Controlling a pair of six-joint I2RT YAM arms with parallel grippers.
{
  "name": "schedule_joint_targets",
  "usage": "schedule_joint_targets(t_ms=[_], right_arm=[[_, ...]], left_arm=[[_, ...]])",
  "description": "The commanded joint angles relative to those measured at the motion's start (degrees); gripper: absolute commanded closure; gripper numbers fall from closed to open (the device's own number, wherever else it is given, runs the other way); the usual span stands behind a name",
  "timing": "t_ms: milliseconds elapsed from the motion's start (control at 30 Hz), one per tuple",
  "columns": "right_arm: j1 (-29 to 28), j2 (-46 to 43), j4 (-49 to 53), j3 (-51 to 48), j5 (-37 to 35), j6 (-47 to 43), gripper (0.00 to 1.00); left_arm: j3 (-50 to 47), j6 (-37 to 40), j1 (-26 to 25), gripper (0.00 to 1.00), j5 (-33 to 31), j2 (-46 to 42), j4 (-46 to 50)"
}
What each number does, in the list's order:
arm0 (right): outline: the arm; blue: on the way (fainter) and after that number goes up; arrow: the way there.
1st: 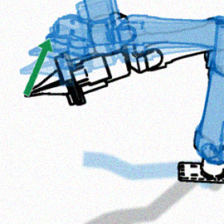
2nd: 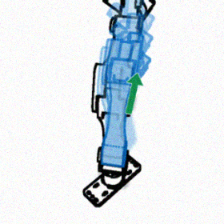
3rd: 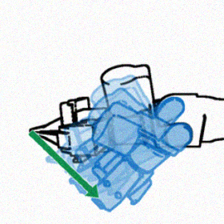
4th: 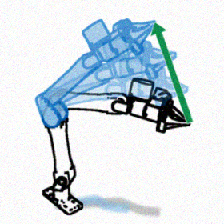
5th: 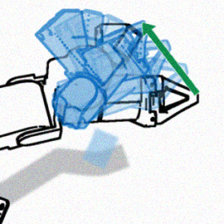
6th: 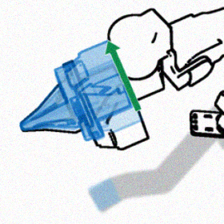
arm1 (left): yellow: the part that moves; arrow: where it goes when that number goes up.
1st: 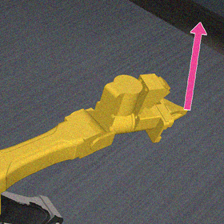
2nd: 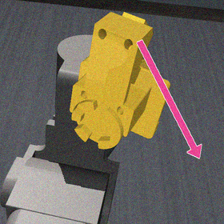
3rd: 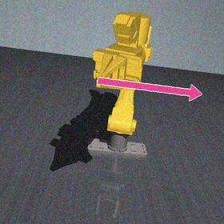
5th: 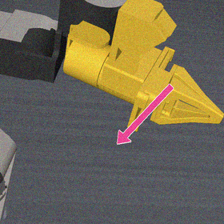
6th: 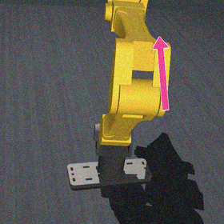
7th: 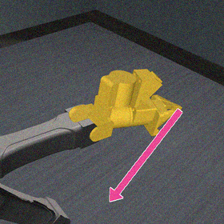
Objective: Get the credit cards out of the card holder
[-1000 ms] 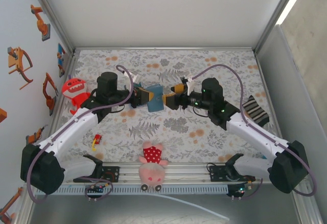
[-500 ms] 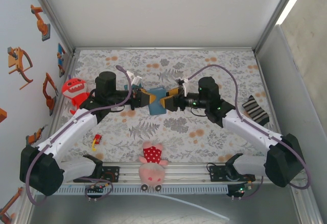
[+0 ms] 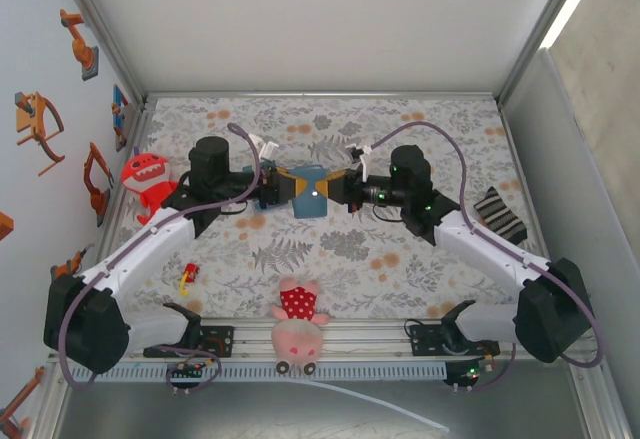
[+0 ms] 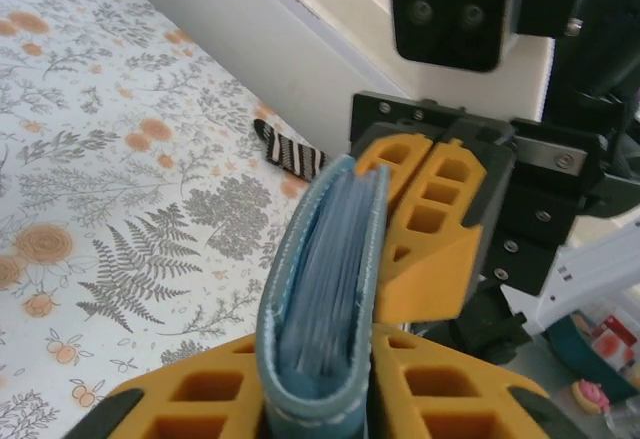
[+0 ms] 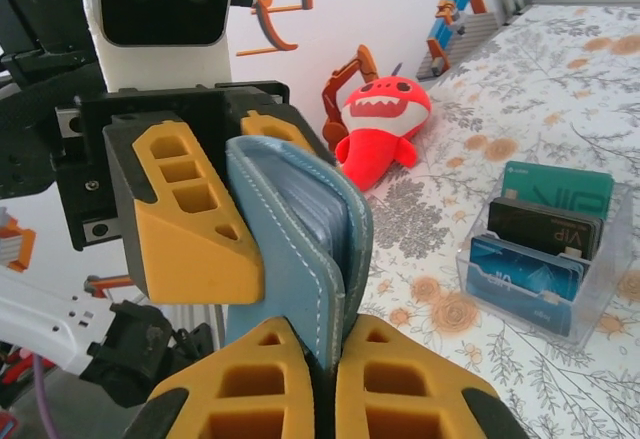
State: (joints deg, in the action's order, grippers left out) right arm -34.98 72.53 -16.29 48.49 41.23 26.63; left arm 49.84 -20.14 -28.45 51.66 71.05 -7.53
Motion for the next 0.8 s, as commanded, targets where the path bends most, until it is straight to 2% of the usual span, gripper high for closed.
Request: schedule_joint_targets(t_ms=[0,33,133,167,300,433,533,767], right_arm=[[-0.72,-0.19,0.29,2.66,-2.79,0.53,1.0],[-0.58,-0.12,0.53,2.65,-3.57,0.65,1.0],[0.19,-0.28,1.0,2.41,-5.93,1.76,1.0],[0.54,-0.14,0.86,2.23,-6.37,2.28,1.0],[2.04,0.02,-1.32,1.12,-7.5,5.53,1.0],[3.5,0.21,-3.85,0.04,-7.77,8.41,1.0],[4.13,-0.09,-4.75,-0.5,-8.1,9.46,1.0],[4.66,-0.12,-5.3,0.1,-6.87,11.69,1.0]], left_arm=[[0.08,-4.69,-0.43,0.6,0.31,2.2,-7.19],[0.02,-5.41,-0.27,0.51,0.08,2.53,-7.94],[-0.78,-7.38,0.61,0.37,-1.61,2.45,-9.94],[-1.25,-8.09,1.0,0.29,-2.4,2.24,-10.35],[-3.44,-9.49,2.26,0.03,-8.78,-0.69,-9.8],[-5.63,-9.68,2.43,0.03,-16.4,-4.08,-6.64],[-7.8,-11.04,2.32,0.03,-19.32,-5.85,-6.92],[-10.91,-13.28,0.13,0.02,-16.34,-4.78,-11.56]])
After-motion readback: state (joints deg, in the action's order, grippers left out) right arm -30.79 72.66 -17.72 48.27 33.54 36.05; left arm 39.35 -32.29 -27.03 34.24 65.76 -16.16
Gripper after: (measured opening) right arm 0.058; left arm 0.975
